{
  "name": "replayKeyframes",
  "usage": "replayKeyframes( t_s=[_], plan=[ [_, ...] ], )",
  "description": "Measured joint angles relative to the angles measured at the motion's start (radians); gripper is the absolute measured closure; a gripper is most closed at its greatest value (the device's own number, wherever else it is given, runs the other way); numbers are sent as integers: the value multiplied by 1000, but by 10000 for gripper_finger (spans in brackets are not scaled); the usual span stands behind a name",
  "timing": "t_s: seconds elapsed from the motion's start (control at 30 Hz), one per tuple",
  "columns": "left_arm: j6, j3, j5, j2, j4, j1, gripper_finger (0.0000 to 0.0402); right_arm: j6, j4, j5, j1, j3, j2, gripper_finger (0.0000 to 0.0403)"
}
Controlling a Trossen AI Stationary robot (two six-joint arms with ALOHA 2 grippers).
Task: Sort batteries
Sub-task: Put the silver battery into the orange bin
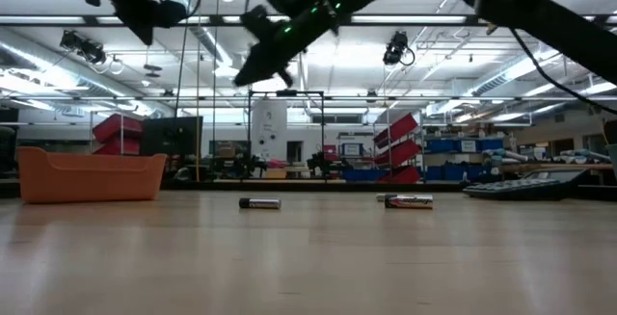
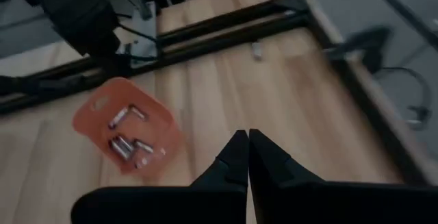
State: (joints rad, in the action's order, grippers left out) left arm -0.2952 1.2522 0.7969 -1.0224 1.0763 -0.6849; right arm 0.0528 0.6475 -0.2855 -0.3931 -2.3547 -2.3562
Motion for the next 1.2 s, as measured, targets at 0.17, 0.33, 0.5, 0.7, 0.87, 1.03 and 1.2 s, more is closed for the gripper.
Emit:
replayKeyframes(
  t_s=[0.17,0.33,0.5,0.7,0.87,1.03,1.2],
  plan=[
    [45,0,0,-65,-225,0,402,-75,229,24,-58,-2,88,401],
    [134,0,-6,-124,-540,-2,402,-104,404,80,-95,-2,181,401],
    [766,0,-488,-132,-535,-2,402,-151,535,88,-126,-1,214,402],
    [838,0,-738,-143,-339,18,402,-184,626,83,-139,-2,230,402],
    [670,1,-683,-148,-296,24,402,-191,640,85,-141,-1,227,402],
    [727,0,-657,-148,-173,24,402,-197,641,83,-141,-1,226,402],
    [740,1,-556,-170,13,24,402,-205,639,84,-140,-1,226,402]
  ],
)
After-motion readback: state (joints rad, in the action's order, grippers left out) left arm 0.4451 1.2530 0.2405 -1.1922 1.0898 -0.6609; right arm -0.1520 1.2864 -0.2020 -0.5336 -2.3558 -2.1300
